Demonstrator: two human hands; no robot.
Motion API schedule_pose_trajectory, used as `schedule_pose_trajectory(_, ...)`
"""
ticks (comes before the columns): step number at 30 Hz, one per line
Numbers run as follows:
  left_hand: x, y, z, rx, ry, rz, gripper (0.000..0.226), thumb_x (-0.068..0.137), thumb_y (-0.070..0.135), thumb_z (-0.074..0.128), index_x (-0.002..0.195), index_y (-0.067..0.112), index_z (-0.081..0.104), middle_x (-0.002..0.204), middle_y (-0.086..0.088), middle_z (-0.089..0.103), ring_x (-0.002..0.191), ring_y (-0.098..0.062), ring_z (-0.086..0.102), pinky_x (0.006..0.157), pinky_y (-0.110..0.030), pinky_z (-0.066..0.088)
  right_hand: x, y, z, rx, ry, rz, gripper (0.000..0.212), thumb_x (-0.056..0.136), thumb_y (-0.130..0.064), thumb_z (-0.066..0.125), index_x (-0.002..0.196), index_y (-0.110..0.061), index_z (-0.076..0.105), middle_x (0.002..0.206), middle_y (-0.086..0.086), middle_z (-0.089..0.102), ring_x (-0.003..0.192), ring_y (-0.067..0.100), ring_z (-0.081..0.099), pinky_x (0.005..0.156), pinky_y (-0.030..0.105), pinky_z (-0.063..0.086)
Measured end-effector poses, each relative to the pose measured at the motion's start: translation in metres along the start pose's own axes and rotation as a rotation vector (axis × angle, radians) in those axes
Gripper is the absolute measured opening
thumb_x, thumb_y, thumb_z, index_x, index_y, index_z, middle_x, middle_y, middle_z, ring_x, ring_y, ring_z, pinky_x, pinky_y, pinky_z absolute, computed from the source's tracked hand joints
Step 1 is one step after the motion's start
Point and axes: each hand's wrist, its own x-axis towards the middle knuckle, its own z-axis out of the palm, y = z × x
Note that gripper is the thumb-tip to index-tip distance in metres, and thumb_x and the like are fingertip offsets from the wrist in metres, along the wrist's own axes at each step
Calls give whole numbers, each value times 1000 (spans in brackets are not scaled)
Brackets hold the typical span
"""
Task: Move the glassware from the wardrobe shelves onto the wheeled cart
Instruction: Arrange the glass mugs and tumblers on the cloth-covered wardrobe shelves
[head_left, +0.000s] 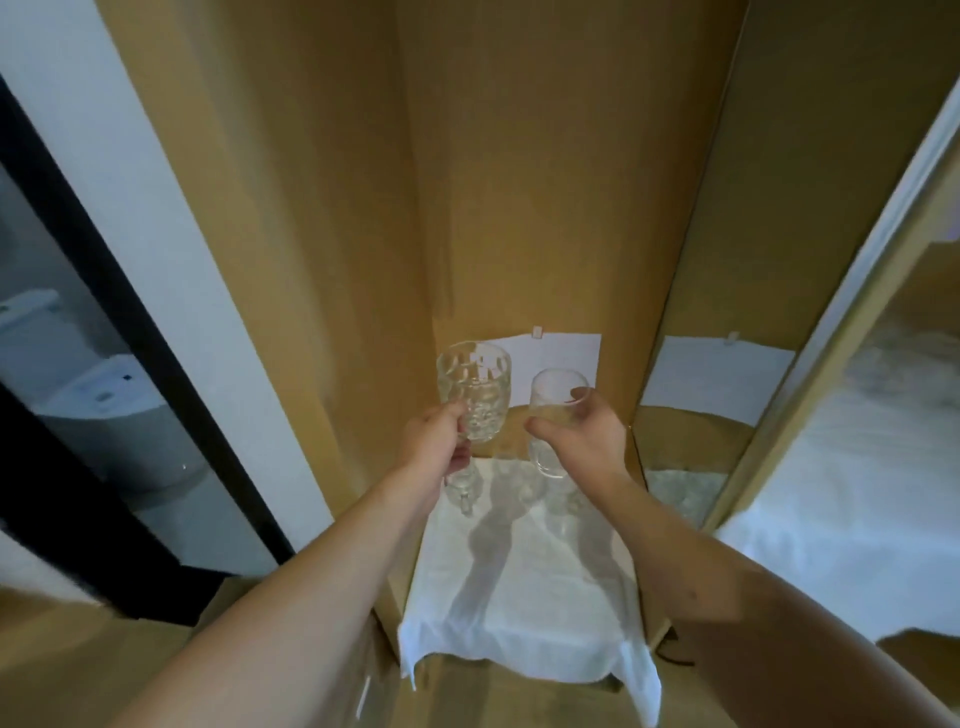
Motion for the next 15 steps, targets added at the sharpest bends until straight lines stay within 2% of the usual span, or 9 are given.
schedule_pose_trajectory(3,-27,16,-15,21,-54,69,14,93,33,67,91,19,68,82,-7,68,70,-23,66,59,-33,58,-31,-24,-16,23,34,-23,81,55,-57,83,122,-19,56,109,-6,63,102,18,62,86,39,54)
schedule_pose_trajectory(6,-49,29,-26,61,-129,147,15,91,35,68,88,20,71,70,1,70,69,-22,67,69,-39,59,-62,-39,-33,33,93,-39,78,55,-58,84,118,-20,58,107,-8,64,100,16,63,87,42,56)
schedule_pose_trajectory(8,-63,32,-26,76,-176,176,17,90,35,69,83,20,69,67,3,69,67,-21,67,68,-38,59,-84,-42,-46,42,143,-33,73,53,-58,85,112,-25,58,107,-9,66,98,13,64,85,38,56)
schedule_pose_trajectory(11,-87,32,-18,55,-250,180,23,89,34,70,72,19,63,72,-5,66,63,-21,65,57,-34,57,-114,-40,-71,36,228,-26,63,46,-63,83,95,-35,54,99,-14,67,92,6,64,72,25,51)
schedule_pose_trajectory(13,-104,29,-9,58,-318,161,28,88,36,71,70,18,60,71,-7,66,62,-22,65,60,-37,58,-131,-39,-92,27,285,-10,67,45,-64,84,98,-35,55,98,-13,66,92,7,64,72,26,51)
schedule_pose_trajectory(15,-119,25,1,67,-360,144,29,87,38,71,69,18,59,68,-6,66,64,-25,66,68,-42,60,-140,-38,-109,12,312,18,76,49,-60,88,111,-29,57,103,-9,66,96,11,65,82,34,56)
